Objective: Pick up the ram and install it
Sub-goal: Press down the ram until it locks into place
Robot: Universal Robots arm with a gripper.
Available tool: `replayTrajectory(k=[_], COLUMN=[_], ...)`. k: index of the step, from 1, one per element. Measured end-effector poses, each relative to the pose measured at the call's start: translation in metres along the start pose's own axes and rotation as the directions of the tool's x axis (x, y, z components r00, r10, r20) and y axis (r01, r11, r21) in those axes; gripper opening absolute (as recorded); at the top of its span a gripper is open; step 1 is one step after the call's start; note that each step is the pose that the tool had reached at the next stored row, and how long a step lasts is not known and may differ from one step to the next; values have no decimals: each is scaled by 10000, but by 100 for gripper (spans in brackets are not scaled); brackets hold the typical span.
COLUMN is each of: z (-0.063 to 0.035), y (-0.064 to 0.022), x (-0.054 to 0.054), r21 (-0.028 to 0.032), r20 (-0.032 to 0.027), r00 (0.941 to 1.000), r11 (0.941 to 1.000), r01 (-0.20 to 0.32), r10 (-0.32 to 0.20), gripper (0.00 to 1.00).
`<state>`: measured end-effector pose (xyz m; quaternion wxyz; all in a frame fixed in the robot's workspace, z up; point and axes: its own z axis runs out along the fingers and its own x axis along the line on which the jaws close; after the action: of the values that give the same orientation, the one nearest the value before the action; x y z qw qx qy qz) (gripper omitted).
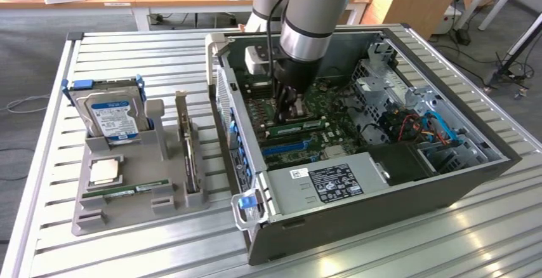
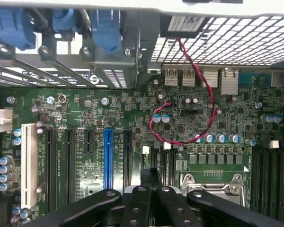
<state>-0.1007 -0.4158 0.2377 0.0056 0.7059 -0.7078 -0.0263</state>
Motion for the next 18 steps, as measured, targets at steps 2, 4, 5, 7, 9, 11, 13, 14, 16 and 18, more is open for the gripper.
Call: replayTrajectory(k=[2, 4, 5, 7, 9, 11, 13, 14, 16, 18], z=[-15, -15, -15, -17, -17, -18, -19, -20, -23, -24], y=[0, 0, 0, 1, -1, -22, -61, -82, -129, -175], x=[-1, -1, -1, 0, 0, 0, -1, -1, -1, -1], r21=[1, 2, 2, 1, 0, 0, 0, 1, 0, 0], r20=[0, 2, 2, 0, -1, -2, -1, 0, -1, 0], r00=[10000, 10000, 10000, 10000, 10000, 10000, 10000, 10000, 10000, 10000], r11=[10000, 10000, 10000, 10000, 10000, 10000, 10000, 10000, 10000, 10000], r01=[0, 0, 0, 0, 1, 1, 0, 0, 1, 0], r10=[0, 0, 0, 0, -1, -1, 0, 0, -1, 0], gripper=[11, 11, 11, 11, 11, 11, 11, 11, 11, 11])
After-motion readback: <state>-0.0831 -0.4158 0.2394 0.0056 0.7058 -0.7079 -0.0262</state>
